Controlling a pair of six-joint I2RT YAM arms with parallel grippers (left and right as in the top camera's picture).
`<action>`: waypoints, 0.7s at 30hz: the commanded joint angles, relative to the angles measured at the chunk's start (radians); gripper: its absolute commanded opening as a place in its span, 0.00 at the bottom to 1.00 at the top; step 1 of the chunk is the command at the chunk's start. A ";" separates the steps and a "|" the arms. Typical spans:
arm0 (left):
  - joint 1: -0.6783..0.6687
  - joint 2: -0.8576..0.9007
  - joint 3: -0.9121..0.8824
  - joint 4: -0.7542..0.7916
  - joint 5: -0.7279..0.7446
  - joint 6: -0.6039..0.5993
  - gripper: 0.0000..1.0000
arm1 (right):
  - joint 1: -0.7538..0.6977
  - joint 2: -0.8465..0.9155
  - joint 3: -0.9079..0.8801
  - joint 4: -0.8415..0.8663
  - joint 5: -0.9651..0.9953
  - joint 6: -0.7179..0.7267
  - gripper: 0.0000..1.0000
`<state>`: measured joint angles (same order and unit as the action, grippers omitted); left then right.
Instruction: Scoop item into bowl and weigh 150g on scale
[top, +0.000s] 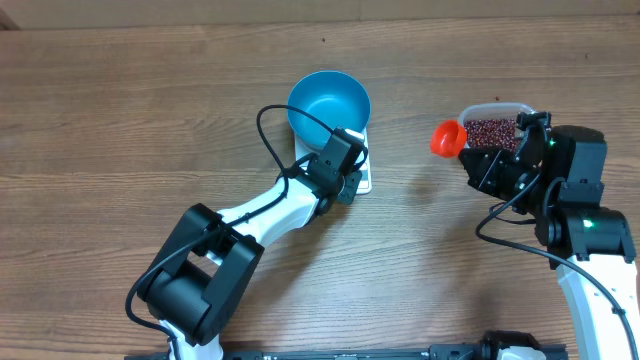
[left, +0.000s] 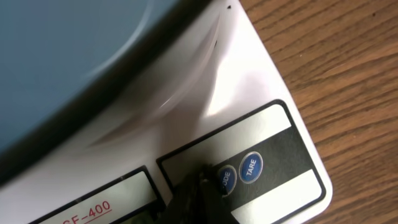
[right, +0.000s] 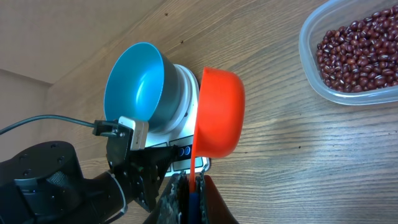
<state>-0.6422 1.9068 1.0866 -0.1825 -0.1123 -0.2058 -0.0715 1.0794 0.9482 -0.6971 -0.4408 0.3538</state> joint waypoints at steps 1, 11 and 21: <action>-0.006 0.068 -0.027 -0.077 -0.048 -0.005 0.04 | -0.002 -0.002 0.022 -0.001 0.004 -0.015 0.04; -0.006 0.066 -0.011 -0.101 -0.081 -0.003 0.04 | -0.002 -0.002 0.022 -0.001 0.003 -0.015 0.04; -0.007 -0.036 0.248 -0.445 0.006 0.026 0.04 | -0.002 -0.002 0.022 0.003 0.003 -0.015 0.04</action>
<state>-0.6540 1.9121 1.2346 -0.5610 -0.1715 -0.2054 -0.0715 1.0794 0.9482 -0.6994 -0.4408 0.3458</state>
